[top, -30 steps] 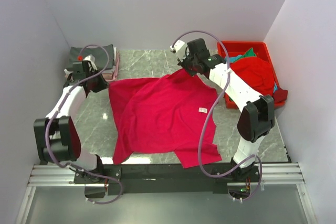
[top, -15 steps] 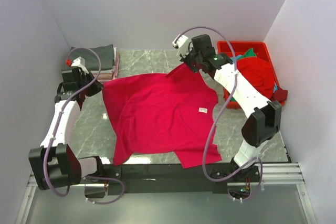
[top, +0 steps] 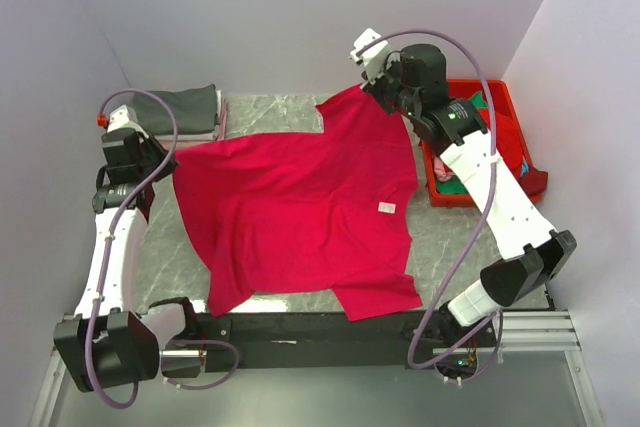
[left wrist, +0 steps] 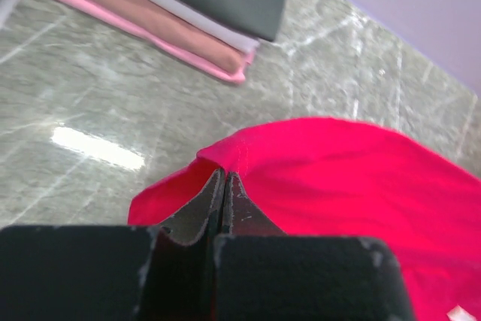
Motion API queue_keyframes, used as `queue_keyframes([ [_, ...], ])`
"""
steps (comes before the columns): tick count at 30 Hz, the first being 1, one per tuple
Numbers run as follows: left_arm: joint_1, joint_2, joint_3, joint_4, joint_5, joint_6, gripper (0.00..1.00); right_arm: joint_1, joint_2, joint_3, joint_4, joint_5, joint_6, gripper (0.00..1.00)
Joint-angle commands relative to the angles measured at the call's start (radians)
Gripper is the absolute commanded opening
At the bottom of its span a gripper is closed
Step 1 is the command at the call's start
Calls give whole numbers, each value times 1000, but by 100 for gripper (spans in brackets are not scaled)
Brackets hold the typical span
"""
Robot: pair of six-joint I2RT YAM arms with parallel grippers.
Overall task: Fold and stack the t-shirts
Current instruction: Flatten the tshirt out
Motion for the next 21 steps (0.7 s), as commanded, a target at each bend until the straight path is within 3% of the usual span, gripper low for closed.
queue_keyframes([
  [1, 15, 35, 53, 69, -69, -31, 1, -7, 9, 34, 107, 66, -25, 0],
  [5, 30, 193, 133, 112, -69, -54, 0, -29, 115, 62, 212, 122, -38, 0],
  [12, 31, 525, 282, 198, -63, -61, 0, -93, 414, 252, 266, 127, -18, 0],
  [21, 30, 734, 435, 195, -53, -50, 0, -101, 634, 356, 364, 146, -39, 0],
])
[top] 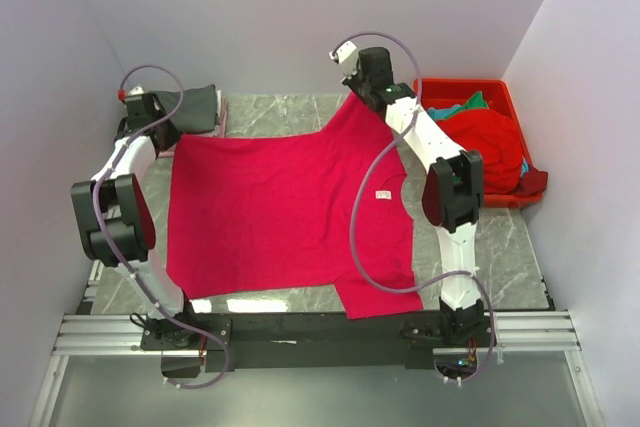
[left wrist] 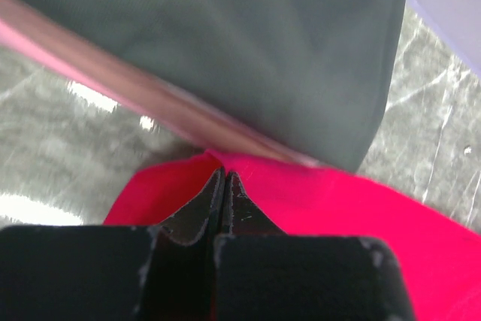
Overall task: Fold and stack the t-shirts
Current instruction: Flatten the tshirt out
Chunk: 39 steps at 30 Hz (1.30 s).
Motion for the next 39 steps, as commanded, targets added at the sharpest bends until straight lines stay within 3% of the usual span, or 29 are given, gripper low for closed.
queue_keyframes([
  [1, 4, 33, 88, 39, -10, 6, 0, -1, 14, 97, 124, 34, -9, 0],
  [13, 4, 70, 114, 58, -2, 40, 1, -14, 71, 177, 177, 25, 7, 0],
  [24, 4, 92, 121, 55, -11, 81, 0, -17, -58, -42, 235, -16, 14, 0],
  [39, 28, -28, -43, 161, -5, 103, 1, -28, -269, -328, 286, -128, 63, 0],
])
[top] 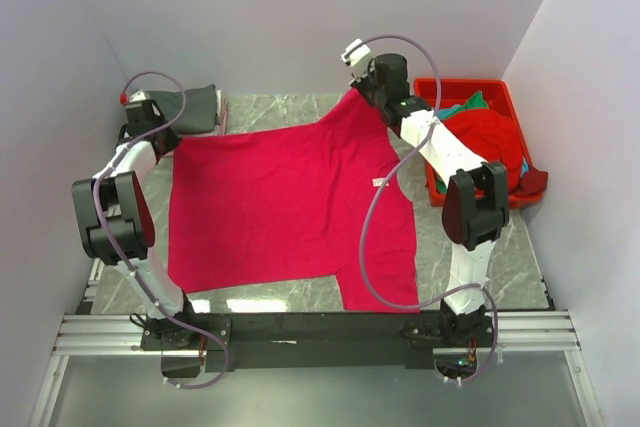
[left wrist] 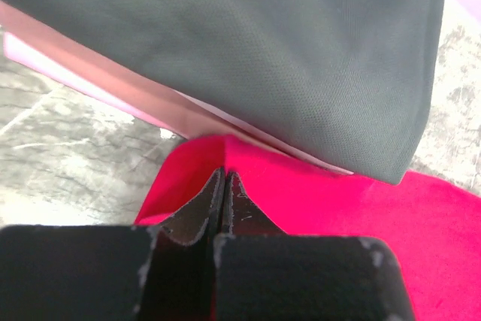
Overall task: Fold and stack the t-shirts
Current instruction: Flatten the tshirt out
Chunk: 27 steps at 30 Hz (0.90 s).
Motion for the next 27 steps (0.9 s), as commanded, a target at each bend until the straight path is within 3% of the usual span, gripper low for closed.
queue_keyframes([
  [1, 15, -75, -16, 80, 1, 22, 0, -6, -86, -43, 57, -44, 29, 0],
  [17, 39, -136, -130, 100, 11, 19, 0, -5, -273, -316, 111, -110, 36, 0],
  [27, 49, -104, -115, 95, 3, 43, 0, -5, -385, -452, 116, -145, 39, 0],
])
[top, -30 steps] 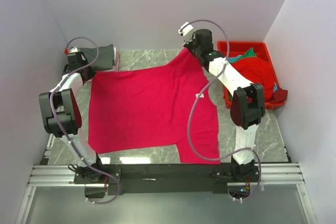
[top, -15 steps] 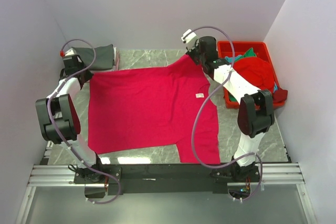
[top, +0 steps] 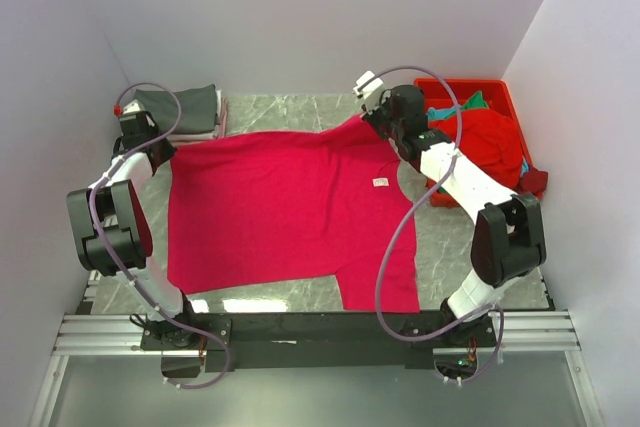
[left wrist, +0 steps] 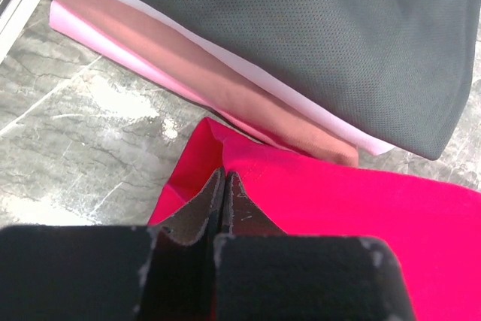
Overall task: Fold and stack the t-shirts
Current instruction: Flatten the tshirt out
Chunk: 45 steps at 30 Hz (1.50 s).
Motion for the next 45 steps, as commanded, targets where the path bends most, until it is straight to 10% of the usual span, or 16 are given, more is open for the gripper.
queue_keyframes([
  [1, 8, -13, 26, 32, -5, 29, 0, -6, -81, -42, 48, -21, 15, 0],
  [45, 9, -12, -10, 170, -62, 164, 0, -23, -330, -318, 103, 4, 23, 0],
])
